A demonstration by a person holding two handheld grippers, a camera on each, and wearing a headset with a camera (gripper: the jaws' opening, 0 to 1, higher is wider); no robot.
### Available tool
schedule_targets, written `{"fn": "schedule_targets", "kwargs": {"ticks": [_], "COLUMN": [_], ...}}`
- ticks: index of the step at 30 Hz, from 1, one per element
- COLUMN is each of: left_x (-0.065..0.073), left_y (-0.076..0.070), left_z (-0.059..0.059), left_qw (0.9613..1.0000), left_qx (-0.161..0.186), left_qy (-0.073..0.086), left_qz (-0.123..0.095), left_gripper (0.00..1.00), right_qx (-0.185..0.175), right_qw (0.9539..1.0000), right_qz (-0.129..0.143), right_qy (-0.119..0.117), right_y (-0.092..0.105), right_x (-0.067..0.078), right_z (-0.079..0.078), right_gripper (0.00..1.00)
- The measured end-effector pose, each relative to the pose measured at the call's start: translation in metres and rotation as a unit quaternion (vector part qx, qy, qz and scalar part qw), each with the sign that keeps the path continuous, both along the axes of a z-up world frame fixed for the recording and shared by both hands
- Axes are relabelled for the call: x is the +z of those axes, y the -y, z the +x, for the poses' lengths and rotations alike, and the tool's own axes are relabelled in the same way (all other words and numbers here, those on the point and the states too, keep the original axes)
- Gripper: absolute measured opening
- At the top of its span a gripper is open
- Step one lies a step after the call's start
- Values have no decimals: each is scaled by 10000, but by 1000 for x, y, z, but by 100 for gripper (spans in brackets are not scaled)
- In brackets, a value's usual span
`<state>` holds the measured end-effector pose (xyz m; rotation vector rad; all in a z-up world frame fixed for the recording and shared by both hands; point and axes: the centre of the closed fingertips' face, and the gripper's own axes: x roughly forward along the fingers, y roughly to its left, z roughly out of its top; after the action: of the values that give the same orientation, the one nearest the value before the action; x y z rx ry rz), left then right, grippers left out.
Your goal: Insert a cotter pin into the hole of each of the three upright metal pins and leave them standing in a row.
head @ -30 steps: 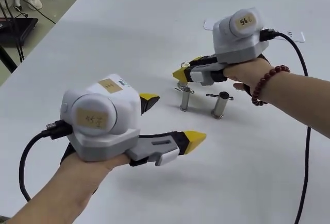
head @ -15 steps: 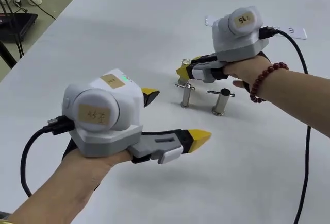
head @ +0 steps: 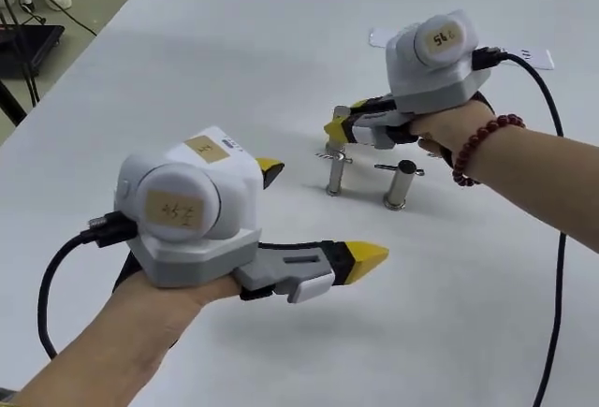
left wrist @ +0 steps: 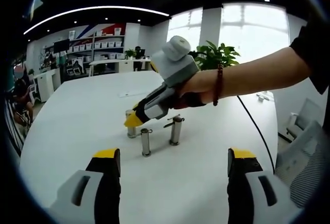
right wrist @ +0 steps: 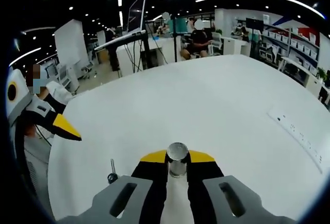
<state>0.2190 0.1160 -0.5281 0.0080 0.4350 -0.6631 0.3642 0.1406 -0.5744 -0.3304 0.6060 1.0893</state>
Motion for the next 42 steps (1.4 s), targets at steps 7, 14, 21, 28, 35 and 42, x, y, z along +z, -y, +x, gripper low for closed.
{"fn": "schedule_targets", "kwargs": {"ticks": [7, 14, 21, 28, 35, 42], "left_x": [0, 1, 1, 3, 4, 6], "left_y": [3, 6, 9, 12, 15, 13], "left_z": [-1, -2, -2, -4, -6, -4], "left_qw": [10000, 9999, 9998, 9997, 9994, 9994], "left_qx": [-51, -107, -162, -219, -292, -258], "left_qy": [-9, 47, 82, 118, 143, 196], "left_qz": [-10, -5, 50, 24, 71, 101], "left_gripper": [90, 91, 94, 96, 97, 97], "right_qx": [-37, -145, -301, -577, -781, -932], "right_qw": [9999, 9997, 9992, 9980, 9966, 9953], "right_qz": [-105, -175, -221, -252, -250, -272], "right_qy": [73, 88, 112, 75, 41, 10], "right_y": [12, 30, 51, 79, 100, 118], "right_x": [1, 2, 6, 6, 5, 5], "right_z": [-3, -4, -7, -11, -14, -21], "right_gripper": [8, 8, 8, 8, 8, 8]}}
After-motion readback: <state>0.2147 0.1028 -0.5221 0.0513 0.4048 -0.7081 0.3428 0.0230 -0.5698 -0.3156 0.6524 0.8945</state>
